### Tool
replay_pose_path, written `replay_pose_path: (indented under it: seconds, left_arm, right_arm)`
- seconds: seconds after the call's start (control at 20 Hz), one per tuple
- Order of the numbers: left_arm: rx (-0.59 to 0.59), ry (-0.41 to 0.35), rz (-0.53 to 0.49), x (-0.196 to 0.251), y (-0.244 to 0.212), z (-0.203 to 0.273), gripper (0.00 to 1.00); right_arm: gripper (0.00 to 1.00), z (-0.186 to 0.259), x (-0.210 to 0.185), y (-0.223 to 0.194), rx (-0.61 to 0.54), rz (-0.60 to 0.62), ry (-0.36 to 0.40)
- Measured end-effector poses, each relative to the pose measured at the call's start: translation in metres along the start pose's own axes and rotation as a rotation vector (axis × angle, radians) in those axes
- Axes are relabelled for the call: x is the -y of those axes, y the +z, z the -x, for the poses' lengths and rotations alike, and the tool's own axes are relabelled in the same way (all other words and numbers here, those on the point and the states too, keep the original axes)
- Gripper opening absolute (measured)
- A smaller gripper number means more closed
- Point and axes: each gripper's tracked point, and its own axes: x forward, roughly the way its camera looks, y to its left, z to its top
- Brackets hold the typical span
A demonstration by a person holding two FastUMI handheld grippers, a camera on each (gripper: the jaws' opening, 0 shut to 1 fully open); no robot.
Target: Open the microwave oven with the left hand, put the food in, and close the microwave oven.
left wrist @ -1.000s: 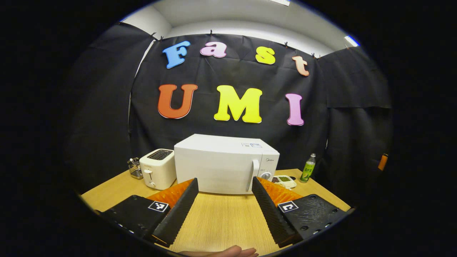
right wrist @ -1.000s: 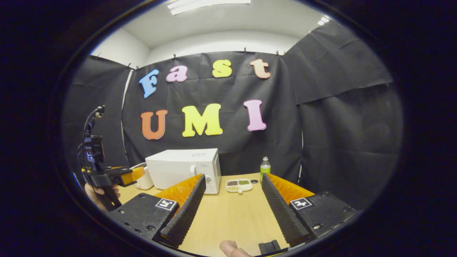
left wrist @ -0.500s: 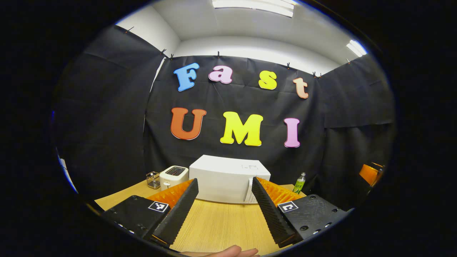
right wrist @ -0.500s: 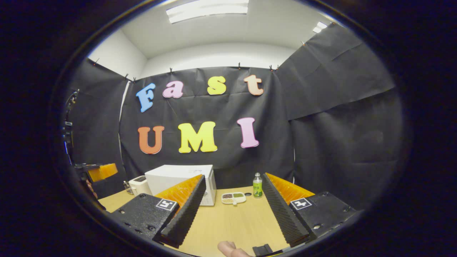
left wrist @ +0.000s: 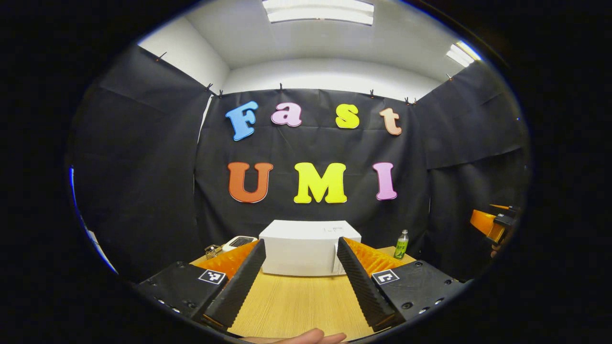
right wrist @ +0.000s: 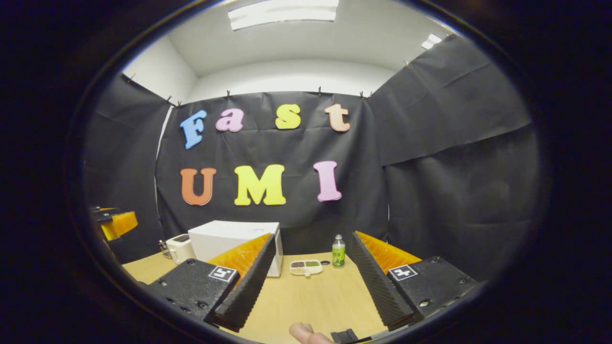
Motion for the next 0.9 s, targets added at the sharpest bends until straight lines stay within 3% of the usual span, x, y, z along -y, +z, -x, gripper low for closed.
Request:
replay_pose_path:
  seconds: [0.05, 0.15, 0.2, 0.25, 0.3, 0.35, 0.4, 0.7, 0.75, 0.8, 0.9]
  left_arm:
    - [-0.007, 0.005, 0.004, -0.001, -0.002, -0.001, 0.95]
    - [-0.019, 0.008, 0.015, -0.003, -0.006, -0.003, 0.95]
    - [-0.024, 0.006, 0.017, -0.003, -0.008, -0.003, 0.95]
    - [-0.027, 0.004, 0.016, -0.002, -0.010, -0.002, 0.95]
    - [-0.029, 0.003, 0.012, -0.002, -0.011, -0.003, 0.95]
    - [-0.033, 0.002, 0.005, 0.001, -0.010, -0.004, 0.95]
    - [-0.035, 0.001, -0.004, 0.001, -0.012, -0.003, 0.95]
    - [-0.020, 0.002, -0.026, 0.004, -0.011, 0.000, 0.95]
    - [-0.016, -0.003, -0.025, 0.005, -0.009, 0.001, 0.84]
    - [-0.012, -0.003, -0.024, 0.005, -0.009, 0.001, 0.95]
    - [-0.014, -0.002, -0.026, 0.004, -0.009, 0.004, 0.95]
  right_arm:
    - [0.91, 0.001, 0.000, 0.001, 0.005, 0.004, 0.000]
    - [0.91, 0.001, 0.000, 0.002, 0.009, 0.011, -0.002]
    - [1.00, 0.002, 0.000, 0.001, 0.007, 0.011, -0.002]
    - [1.00, 0.003, 0.000, 0.001, 0.006, 0.009, -0.001]
    - [0.91, 0.001, 0.002, -0.001, 0.003, 0.006, -0.003]
    - [0.92, 0.001, 0.004, -0.003, -0.002, 0.003, -0.006]
    - [1.00, -0.001, 0.005, -0.004, -0.006, 0.000, -0.006]
    - [1.00, -0.005, 0.012, -0.010, -0.007, -0.016, -0.005]
    - [1.00, -0.007, 0.012, -0.009, -0.004, -0.019, -0.001]
    - [1.00, -0.007, 0.012, -0.011, -0.004, -0.022, 0.004]
    - [1.00, -0.007, 0.014, -0.014, -0.008, -0.025, 0.004]
